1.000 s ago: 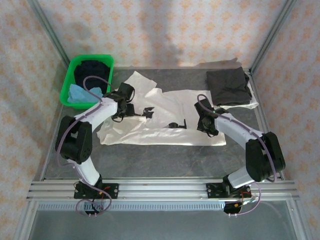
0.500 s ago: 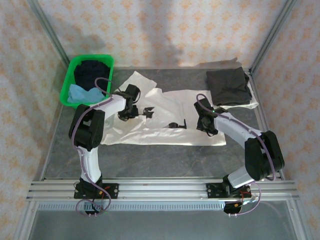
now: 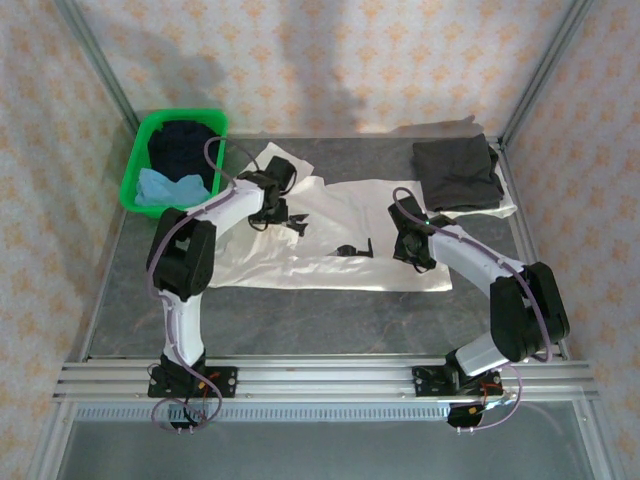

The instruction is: Fold and stack the t-shirts

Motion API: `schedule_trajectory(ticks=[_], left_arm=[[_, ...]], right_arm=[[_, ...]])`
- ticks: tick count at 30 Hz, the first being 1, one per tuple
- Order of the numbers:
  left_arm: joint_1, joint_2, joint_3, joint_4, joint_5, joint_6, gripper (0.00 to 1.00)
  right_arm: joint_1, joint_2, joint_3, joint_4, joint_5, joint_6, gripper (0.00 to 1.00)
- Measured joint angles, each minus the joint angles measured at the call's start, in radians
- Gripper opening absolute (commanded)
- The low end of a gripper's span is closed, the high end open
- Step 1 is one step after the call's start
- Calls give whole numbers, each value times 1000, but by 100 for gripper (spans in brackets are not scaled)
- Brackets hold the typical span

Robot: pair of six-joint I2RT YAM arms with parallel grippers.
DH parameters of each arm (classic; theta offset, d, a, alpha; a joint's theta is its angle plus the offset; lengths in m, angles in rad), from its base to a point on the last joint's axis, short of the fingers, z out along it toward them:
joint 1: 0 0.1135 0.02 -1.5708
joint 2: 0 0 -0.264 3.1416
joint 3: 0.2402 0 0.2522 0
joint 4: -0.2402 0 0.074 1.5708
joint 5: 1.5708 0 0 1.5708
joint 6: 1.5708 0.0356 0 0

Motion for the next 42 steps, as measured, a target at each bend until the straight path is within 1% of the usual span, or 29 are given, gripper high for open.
schedule_trajectory(ticks=[1,3,5,6,9,13,16,18,20,23,28,30,34,37,39,42], left_arm=[[0,10,1,1,-8,3,51],[3,19,-8,-8,-20,2,57],[8,13,-21,-16,-34,-4,69],[11,0,-35,-18,-40,-5,73],[22,-82,-107,-21,-61,-19,79],[43,-277,-249,-16,-84,-44,79],[61,-380,-368,3,-82,-72,78],[73,-401,-448,19,-78,-93,76],[90,-399,-531,39,-68,-117,72],[140,-404,-654,58,-40,-159,68],[242,-536,-780,110,2,-217,64],[262,-559,-814,115,14,-232,64],[272,-618,-850,114,38,-249,64],[272,-667,-853,87,50,-251,70],[270,-713,-843,60,51,-248,74],[240,-740,-766,19,45,-245,75]], right_arm=[[0,0,0,0,2,0,51],[0,0,0,0,7,0,51],[0,-1,0,-1,12,0,51],[0,-2,0,0,14,0,51],[0,-6,0,0,14,0,51],[0,-6,0,0,14,1,51],[0,-6,-3,4,14,5,51],[0,-5,-19,18,13,10,51],[0,0,-36,21,11,18,51],[0,20,-53,19,16,40,51],[-34,24,-125,21,10,91,51],[-51,24,-158,20,-2,112,51],[-57,-4,-196,34,-18,152,51],[-57,-50,-220,22,-47,167,51],[-57,-93,-218,15,-58,166,52],[-57,-129,-171,15,-69,157,52]])
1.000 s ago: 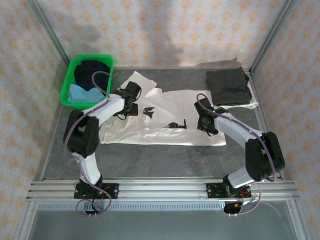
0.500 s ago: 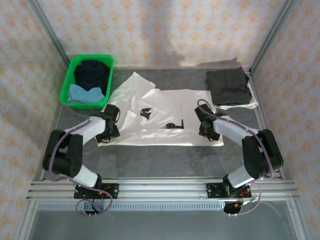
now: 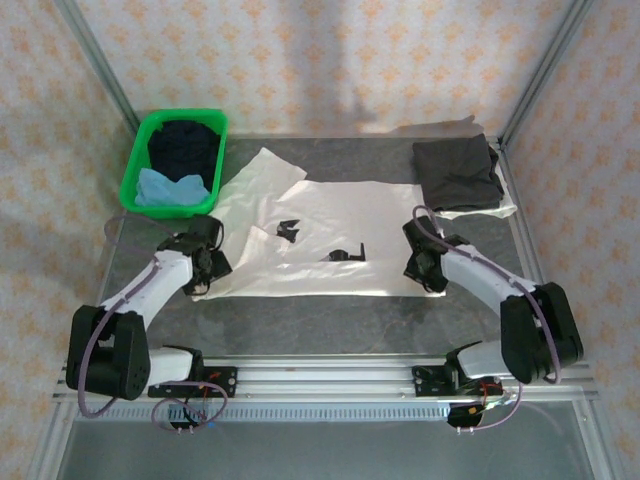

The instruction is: Fold and stack the t-shirts

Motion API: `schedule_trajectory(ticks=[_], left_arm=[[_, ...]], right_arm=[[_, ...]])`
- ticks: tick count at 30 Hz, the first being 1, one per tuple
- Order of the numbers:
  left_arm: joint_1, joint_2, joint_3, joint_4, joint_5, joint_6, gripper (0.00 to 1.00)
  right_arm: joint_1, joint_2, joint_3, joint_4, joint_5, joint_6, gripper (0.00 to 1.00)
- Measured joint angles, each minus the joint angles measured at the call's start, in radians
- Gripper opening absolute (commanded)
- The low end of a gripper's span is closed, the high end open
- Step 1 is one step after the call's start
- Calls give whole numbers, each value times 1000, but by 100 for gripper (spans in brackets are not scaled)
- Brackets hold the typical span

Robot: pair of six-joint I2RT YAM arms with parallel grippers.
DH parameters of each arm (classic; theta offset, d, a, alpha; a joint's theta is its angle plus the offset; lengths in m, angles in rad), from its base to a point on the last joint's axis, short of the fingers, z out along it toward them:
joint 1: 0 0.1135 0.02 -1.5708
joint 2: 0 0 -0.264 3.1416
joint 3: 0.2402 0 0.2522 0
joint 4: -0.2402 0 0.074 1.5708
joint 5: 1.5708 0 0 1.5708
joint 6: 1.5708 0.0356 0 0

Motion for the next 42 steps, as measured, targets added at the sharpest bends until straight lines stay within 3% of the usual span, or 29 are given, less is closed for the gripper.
schedule_trajectory(ticks=[7,15,20,26,31,37,42], left_arm=[[-163,244,313,67,13,37,76],[-182,485,317,129,54,31,76],[-212,492,273,170,46,-14,76],[-280,393,146,222,20,-77,78],[-291,373,172,120,3,-80,84],[-255,524,590,2,-48,8,86],[-193,792,1077,-37,-79,108,84]], right_arm=[[5,177,237,105,-15,-41,51],[42,244,68,154,-17,-9,51],[51,188,18,146,-11,28,52],[59,100,-39,51,-11,53,53],[56,79,35,-52,16,23,54],[34,164,335,-41,89,-71,54],[-14,380,578,-27,142,-161,54]])
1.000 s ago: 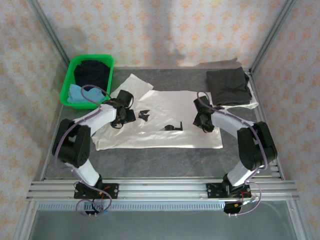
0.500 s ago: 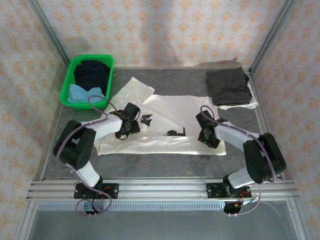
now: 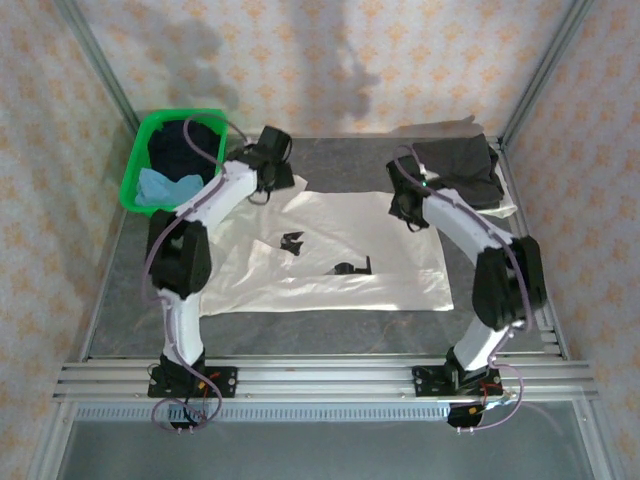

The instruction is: Fold and stack the t-shirts

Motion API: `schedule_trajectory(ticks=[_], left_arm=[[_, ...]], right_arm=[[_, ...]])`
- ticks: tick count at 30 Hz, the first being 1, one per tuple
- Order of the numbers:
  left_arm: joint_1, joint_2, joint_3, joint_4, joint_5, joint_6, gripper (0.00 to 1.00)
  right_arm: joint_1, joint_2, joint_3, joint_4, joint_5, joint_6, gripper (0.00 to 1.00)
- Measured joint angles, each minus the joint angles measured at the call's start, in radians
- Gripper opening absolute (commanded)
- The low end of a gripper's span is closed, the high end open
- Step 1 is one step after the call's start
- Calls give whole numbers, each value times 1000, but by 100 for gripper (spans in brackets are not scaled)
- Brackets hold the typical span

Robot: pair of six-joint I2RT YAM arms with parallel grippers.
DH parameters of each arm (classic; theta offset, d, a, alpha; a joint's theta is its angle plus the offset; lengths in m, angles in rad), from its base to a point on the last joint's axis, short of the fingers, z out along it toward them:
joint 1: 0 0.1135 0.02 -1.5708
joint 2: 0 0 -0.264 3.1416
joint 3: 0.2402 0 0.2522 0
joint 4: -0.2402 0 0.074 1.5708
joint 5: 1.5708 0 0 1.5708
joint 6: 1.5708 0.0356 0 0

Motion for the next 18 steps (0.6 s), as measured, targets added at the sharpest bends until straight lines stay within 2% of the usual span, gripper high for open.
schedule_trajectory(ticks=[5,9,13,18], left_arm=[[48,303,376,-59,-2,55,79],[77,530,609,-96,4,71,80],[99,636,680,-90,-1,71,80],[120,639,712,-53,8,51,80]], right_arm=[[-46,202,158,-10,5,-79,54],[-64,322,262,-32,10,-114,54],[-73,390,320,-42,1,-130,54],[-84,451,370,-50,4,-142,54]])
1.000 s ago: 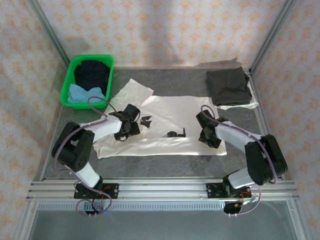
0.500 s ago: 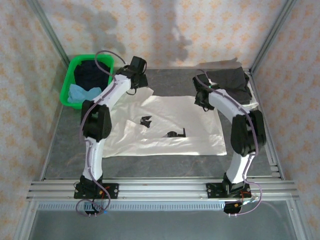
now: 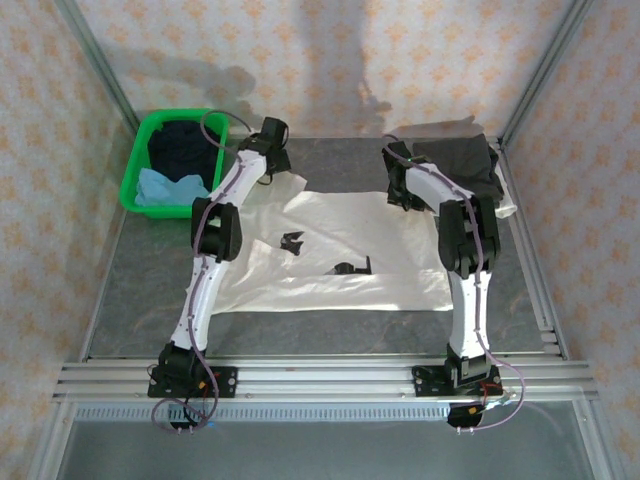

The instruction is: Fold and stack the t-shirts

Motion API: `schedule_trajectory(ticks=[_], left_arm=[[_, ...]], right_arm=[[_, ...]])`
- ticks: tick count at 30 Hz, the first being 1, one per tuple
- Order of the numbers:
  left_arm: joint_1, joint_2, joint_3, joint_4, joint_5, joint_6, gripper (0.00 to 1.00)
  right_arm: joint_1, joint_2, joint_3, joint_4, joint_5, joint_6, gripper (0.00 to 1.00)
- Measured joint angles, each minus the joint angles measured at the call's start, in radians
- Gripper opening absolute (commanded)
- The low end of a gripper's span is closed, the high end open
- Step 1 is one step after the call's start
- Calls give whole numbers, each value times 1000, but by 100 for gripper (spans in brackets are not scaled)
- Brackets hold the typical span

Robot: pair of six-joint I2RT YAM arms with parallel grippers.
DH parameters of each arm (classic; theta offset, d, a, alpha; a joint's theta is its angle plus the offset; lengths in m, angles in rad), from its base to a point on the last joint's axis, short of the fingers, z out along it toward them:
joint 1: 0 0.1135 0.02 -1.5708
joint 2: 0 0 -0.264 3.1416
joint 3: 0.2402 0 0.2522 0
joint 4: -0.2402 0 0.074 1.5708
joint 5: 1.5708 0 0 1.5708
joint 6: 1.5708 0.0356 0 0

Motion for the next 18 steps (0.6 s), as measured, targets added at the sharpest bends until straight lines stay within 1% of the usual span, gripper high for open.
schedule_trajectory(ticks=[2,6,9,11,12,15,18], left_arm=[[13,7,2,14,-1,-10,79],[36,30,6,42,-3,-37,73],[49,63,67,51,9,-69,60],[53,83,90,59,16,-89,43],[56,84,94,61,21,-96,37],[59,86,95,60,45,-116,14],[59,85,95,56,57,-116,0]], right_arm=[[-3,19,7,-1,2,-4,54],[-7,27,7,-11,2,-7,54],[-7,27,7,-11,2,-7,54],[-6,27,7,-13,2,-7,54],[-7,27,7,-13,2,-7,54],[-7,28,7,-15,1,-6,54],[-8,28,7,-15,-4,-6,52]])
